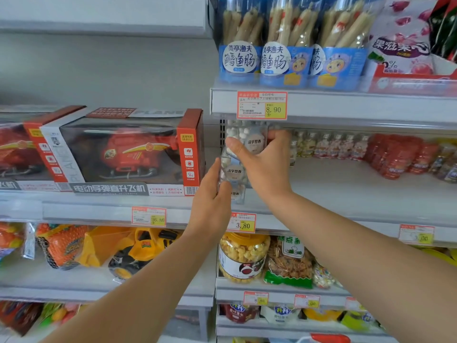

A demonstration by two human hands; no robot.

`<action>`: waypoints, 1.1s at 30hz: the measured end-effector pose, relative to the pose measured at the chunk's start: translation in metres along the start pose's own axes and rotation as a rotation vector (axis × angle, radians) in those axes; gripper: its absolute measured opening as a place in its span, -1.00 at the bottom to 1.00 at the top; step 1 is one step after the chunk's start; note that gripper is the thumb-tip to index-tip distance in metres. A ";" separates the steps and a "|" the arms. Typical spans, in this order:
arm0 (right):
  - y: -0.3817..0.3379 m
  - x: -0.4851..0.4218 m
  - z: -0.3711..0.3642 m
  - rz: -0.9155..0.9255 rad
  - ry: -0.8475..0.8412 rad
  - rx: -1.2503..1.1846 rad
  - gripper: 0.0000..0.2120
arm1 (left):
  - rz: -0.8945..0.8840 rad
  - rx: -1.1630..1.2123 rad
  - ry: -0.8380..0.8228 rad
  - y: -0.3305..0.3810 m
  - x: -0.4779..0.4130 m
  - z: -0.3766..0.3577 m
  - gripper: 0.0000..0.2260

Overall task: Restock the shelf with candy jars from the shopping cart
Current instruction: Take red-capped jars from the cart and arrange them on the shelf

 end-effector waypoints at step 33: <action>0.025 0.011 -0.003 0.012 -0.047 0.022 -0.51 | -0.026 0.024 -0.061 0.003 -0.003 -0.005 -0.52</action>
Point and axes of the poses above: each hand's wrist, its own x-axis away from the middle knuckle, its own z-axis out of the back of the hand, y = z × x, the point moved 9 cm from there along -x, towards the middle knuckle, and after that the axes turned 6 degrees about y, right-handed, at the moved point
